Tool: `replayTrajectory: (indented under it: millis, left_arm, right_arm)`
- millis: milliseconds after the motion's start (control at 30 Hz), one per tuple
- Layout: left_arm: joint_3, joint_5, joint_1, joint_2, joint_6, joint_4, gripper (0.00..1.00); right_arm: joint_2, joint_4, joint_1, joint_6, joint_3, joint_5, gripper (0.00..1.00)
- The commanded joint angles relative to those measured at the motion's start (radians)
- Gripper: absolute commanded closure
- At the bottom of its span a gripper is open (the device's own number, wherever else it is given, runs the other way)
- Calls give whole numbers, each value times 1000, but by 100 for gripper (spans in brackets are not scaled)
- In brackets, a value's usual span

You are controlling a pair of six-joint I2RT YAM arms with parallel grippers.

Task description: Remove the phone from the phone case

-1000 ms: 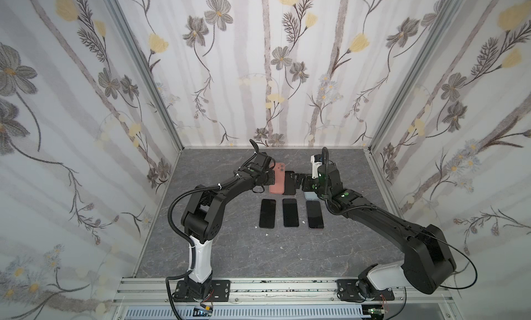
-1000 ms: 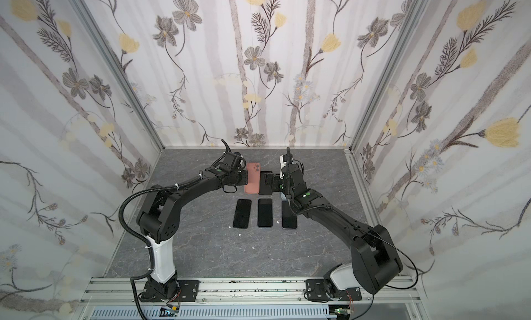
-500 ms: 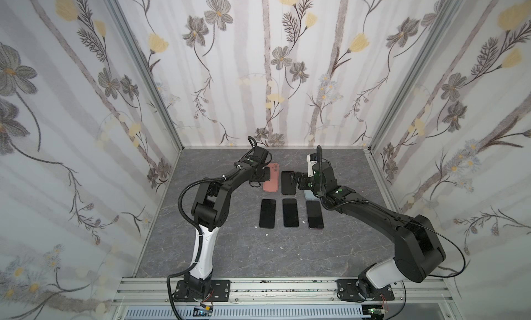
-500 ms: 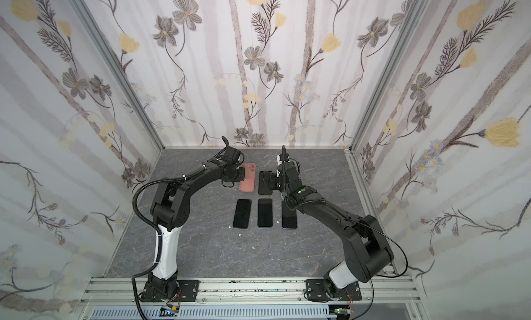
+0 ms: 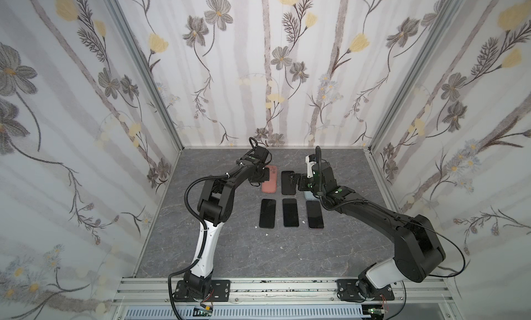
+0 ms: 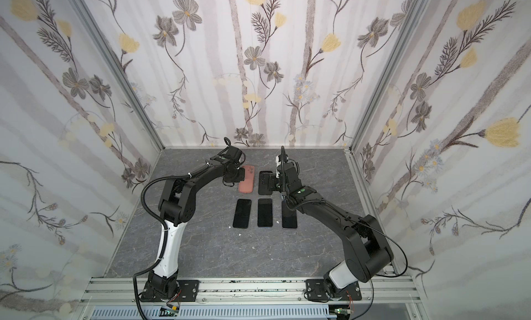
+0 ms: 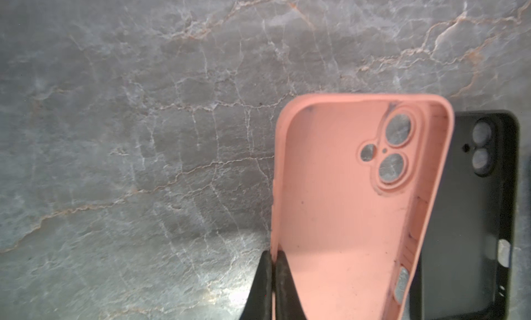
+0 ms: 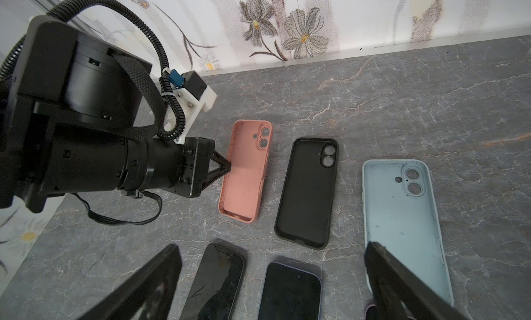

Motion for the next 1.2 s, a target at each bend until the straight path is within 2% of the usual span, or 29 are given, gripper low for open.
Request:
replayTrajectory:
  millis: [0, 133, 400, 533, 633, 733, 867, 967, 1000, 1067, 1167]
  left_arm:
    - [14, -4, 3, 13, -11, -25, 100]
    - [24, 3, 5, 24, -17, -27, 98]
    - [36, 0, 5, 22, -26, -26, 75]
    - [21, -21, 4, -38, -31, -23, 68]
    - [-14, -52, -3, -136, -16, 11, 63]
    - [-163, -64, -15, -292, 18, 179, 59]
    - [-385, -50, -15, -456, 5, 409, 55]
    - [-593, 20, -16, -610, 11, 626, 48]
    - [-675, 49, -17, -671, 11, 711, 40]
    - [-800, 32, -17, -771, -6, 841, 24]
    - [-921, -47, -15, -892, -16, 926, 11]
  right_arm:
    - [1, 14, 0, -3, 2, -5, 0]
    - [-4, 19, 0, -2, -4, -11, 0]
    - [-39, 33, 0, -14, -21, -6, 0]
    - [-136, 60, -1, -44, -44, 32, 0]
    - [-224, 78, -1, -67, -64, 90, 0]
    - [-334, 154, 0, -88, -134, 153, 0]
    - [-487, 335, -2, -184, -297, 192, 0]
    - [-589, 369, -11, -213, -369, 245, 0]
    - [-619, 372, -21, -214, -386, 268, 0]
    - [-667, 368, -48, -215, -408, 274, 0]
    - [-703, 333, -114, -222, -423, 250, 0]
